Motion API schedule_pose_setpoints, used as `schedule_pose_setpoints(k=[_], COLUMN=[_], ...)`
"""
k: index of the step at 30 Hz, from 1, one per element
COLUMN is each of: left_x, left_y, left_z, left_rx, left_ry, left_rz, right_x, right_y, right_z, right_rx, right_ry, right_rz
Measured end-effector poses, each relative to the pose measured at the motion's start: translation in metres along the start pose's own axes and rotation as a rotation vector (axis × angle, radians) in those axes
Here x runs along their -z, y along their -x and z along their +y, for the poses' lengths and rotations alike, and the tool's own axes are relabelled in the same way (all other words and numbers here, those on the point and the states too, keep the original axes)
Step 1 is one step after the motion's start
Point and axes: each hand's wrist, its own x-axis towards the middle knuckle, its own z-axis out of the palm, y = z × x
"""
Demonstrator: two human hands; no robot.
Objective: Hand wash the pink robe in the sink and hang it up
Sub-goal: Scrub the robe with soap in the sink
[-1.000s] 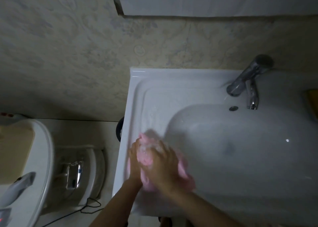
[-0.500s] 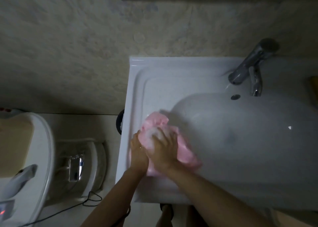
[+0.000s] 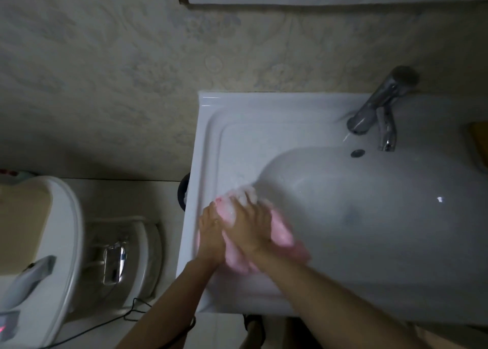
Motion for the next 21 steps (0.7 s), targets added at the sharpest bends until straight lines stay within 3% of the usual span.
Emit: schedule_pose_setpoints(k=[2, 4, 5, 6, 9, 10, 13, 15, 18, 21], left_x=[0.003, 0.003, 0.002, 0.0, -0.003, -0.003, -0.007, -0.005, 0.01, 0.027], left_y=[-0.001, 0.003, 0.004, 0.004, 0.003, 0.005, 0.007, 0.004, 0.007, 0.011], left_z=[0.002, 0.002, 0.001, -0.001, -0.008, -0.009, -0.006, -0.002, 0.004, 0.004], left_rx=[-0.022, -0.106, -0.115, -0.116, -0.15, -0.169, -0.171, -0.134, -0.129, 0.026], left_ry=[-0.023, -0.055, -0.043, -0.038, -0.052, -0.066, -0.022, 0.022, 0.4, 0.821], left_rz=[-0.059, -0.086, -0.101, -0.089, -0.052, -0.04, -0.083, -0.098, -0.118, -0.122], right_x=[-0.004, 0.004, 0.007, 0.01, 0.01, 0.01, 0.004, 0.008, 0.01, 0.031], right_y=[-0.039, -0.078, -0.087, -0.082, -0.018, 0.005, -0.004, -0.049, -0.091, -0.095], right_z=[0.015, 0.019, 0.021, 0.019, 0.013, 0.01, 0.012, 0.013, 0.018, 0.016], right_rx=[0.038, -0.018, -0.05, -0.066, -0.005, -0.002, 0.026, -0.117, -0.317, -0.331], right_ry=[-0.013, -0.041, -0.079, -0.075, -0.098, -0.143, -0.142, -0.052, -0.203, -0.63], right_rz=[-0.115, -0.298, -0.306, -0.26, 0.122, 0.16, 0.099, -0.086, -0.352, -0.387])
